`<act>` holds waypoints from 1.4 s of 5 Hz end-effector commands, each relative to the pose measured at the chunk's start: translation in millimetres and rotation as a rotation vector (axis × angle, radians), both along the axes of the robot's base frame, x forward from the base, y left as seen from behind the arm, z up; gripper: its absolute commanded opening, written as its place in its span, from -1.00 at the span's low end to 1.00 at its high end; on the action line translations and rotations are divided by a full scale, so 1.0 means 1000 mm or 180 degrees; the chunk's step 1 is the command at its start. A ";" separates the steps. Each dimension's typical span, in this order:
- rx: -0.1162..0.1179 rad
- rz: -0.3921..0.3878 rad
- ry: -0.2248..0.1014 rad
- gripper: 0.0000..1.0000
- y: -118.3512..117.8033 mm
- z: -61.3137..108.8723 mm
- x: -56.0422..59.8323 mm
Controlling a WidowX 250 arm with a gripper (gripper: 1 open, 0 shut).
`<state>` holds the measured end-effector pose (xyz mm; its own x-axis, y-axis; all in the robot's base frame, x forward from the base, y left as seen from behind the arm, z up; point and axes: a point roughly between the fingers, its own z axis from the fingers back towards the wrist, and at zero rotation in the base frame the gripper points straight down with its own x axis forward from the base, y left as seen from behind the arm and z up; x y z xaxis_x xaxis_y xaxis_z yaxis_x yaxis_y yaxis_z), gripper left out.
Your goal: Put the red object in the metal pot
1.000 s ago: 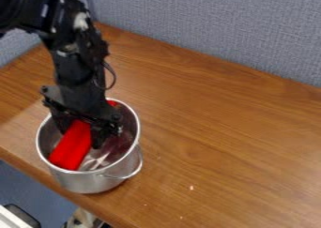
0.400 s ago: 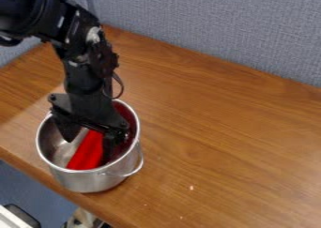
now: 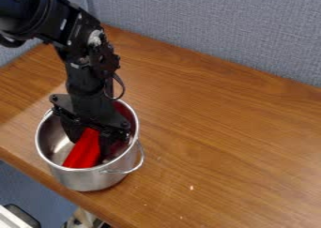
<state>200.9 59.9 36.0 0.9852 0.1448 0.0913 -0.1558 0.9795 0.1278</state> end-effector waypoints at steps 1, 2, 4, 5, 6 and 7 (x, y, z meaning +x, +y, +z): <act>0.0024 -0.0065 -0.0051 1.00 -0.001 0.003 0.005; 0.0019 -0.0069 -0.0077 1.00 -0.002 0.006 0.006; 0.0007 -0.0076 -0.0110 -1.00 -0.004 0.008 0.008; -0.0006 -0.0079 -0.0108 1.00 -0.006 0.009 0.008; -0.0010 -0.0076 -0.0120 -1.00 -0.006 0.010 0.009; -0.0024 -0.0079 -0.0123 1.00 -0.008 0.012 0.010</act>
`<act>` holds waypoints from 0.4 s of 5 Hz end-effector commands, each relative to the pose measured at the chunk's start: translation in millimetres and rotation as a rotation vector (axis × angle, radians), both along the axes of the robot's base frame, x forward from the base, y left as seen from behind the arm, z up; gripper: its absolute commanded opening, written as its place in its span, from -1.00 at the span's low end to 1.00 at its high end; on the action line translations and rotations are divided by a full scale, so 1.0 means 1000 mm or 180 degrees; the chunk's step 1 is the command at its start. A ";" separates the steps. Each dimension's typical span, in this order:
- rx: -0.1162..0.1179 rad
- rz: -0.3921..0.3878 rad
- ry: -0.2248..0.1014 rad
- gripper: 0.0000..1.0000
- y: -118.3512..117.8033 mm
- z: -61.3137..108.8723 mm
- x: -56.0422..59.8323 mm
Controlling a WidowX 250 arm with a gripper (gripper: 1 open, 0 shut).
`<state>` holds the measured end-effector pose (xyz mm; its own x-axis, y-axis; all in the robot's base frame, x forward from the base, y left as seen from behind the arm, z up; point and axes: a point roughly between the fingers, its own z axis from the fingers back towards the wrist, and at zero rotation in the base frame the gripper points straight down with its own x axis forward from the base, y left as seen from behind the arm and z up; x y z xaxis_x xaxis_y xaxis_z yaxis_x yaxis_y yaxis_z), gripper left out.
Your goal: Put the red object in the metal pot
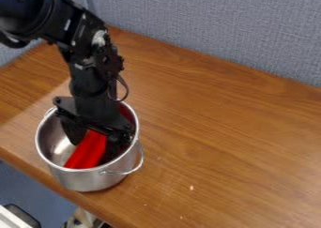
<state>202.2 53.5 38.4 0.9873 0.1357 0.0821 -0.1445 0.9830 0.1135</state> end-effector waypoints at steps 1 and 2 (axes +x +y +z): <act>0.0019 -0.0043 -0.0169 1.00 -0.002 0.013 0.010; 0.0018 -0.0039 -0.0189 1.00 -0.003 0.016 0.011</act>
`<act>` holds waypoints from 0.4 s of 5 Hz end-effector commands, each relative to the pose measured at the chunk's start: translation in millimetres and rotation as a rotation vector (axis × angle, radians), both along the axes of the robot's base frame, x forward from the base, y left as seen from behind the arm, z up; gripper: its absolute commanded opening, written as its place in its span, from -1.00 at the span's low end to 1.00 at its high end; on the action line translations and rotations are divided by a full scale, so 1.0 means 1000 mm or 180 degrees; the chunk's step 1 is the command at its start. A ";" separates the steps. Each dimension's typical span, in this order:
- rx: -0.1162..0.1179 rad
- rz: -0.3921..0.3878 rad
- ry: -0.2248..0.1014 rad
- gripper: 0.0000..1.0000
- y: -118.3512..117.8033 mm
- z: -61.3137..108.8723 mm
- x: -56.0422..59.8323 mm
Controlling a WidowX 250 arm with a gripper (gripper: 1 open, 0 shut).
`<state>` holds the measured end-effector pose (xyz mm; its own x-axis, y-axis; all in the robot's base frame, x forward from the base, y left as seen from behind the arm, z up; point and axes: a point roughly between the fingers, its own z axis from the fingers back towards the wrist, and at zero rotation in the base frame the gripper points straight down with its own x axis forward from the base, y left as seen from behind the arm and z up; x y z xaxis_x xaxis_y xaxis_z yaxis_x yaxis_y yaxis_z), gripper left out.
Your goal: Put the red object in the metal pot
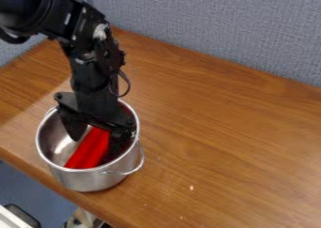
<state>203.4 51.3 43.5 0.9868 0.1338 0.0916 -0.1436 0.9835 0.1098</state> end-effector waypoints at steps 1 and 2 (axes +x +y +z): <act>0.0032 -0.0031 -0.0191 1.00 -0.002 0.016 0.009; 0.0044 -0.0029 -0.0210 1.00 -0.003 0.019 0.009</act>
<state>202.5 49.5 52.7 0.9839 0.1407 0.1101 -0.1528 0.9821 0.1105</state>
